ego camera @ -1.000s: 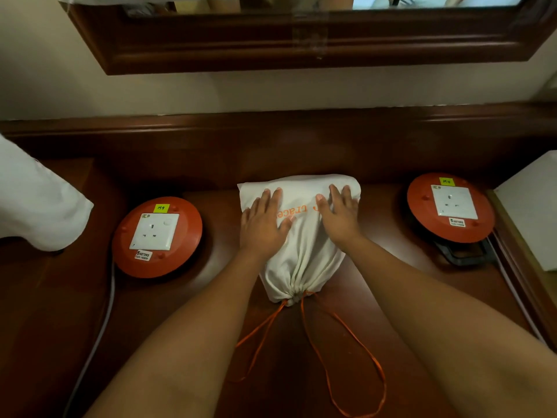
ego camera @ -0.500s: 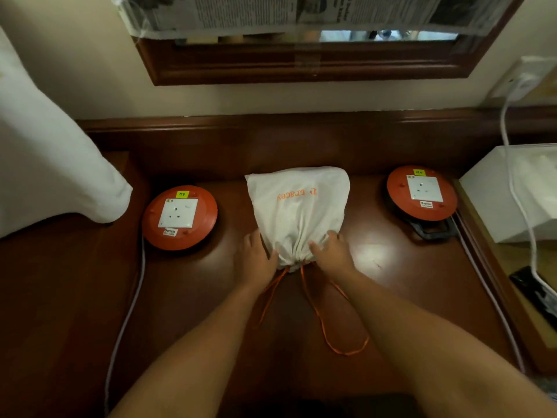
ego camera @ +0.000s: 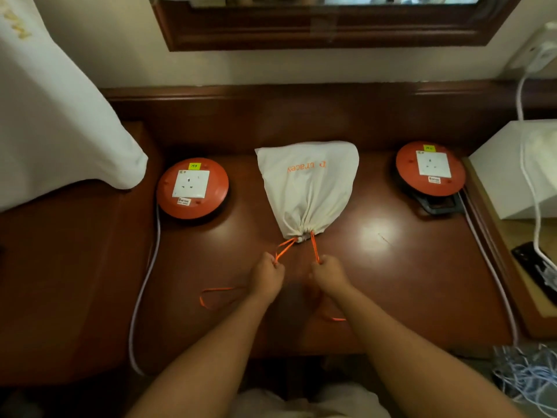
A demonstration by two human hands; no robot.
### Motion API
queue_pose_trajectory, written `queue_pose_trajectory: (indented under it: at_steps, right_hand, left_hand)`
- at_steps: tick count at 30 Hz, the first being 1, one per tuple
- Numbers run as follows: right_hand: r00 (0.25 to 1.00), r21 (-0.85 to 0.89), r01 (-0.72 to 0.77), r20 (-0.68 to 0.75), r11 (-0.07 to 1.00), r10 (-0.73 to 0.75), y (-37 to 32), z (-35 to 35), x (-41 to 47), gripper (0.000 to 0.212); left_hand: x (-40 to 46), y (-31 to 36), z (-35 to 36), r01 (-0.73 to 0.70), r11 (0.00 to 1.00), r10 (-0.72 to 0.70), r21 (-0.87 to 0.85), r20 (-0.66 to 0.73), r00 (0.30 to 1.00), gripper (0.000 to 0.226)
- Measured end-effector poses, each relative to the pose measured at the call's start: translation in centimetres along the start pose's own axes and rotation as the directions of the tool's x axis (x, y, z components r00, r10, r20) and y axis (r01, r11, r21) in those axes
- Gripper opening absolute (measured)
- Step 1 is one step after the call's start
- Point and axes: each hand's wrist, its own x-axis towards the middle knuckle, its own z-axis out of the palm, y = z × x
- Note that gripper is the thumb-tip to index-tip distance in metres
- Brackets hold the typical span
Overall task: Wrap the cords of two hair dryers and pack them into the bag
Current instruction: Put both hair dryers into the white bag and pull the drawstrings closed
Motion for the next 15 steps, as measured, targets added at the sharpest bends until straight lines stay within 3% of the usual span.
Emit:
queue_pose_trajectory:
  at_steps: [2,4,11,15]
  right_hand:
    - [0.997,-0.013,0.062,-0.037,0.998,-0.062,-1.4,-1.8,-1.3,0.027]
    - [0.983,-0.066,0.151,-0.091,0.986,-0.157,-3.8,-4.5,-1.9,0.024]
    - [0.886,-0.224,0.326,-0.267,0.918,-0.379,-13.8,-12.7,0.9,0.024]
    - [0.863,-0.209,0.412,-0.224,0.887,-0.453,-17.6,-14.9,4.7,0.018]
  left_hand:
    - [-0.2,1.9,-1.7,-0.057,0.986,0.053,-0.158,-0.027,0.998,0.02]
    - [0.2,4.5,-3.8,-0.142,0.97,0.136,-0.195,-0.046,0.99,0.029]
    - [5.3,12.9,-10.1,-0.334,0.931,0.338,-0.145,0.003,0.941,0.023]
    - [9.0,15.7,-11.0,-0.394,0.919,0.391,0.009,0.088,0.916,0.024]
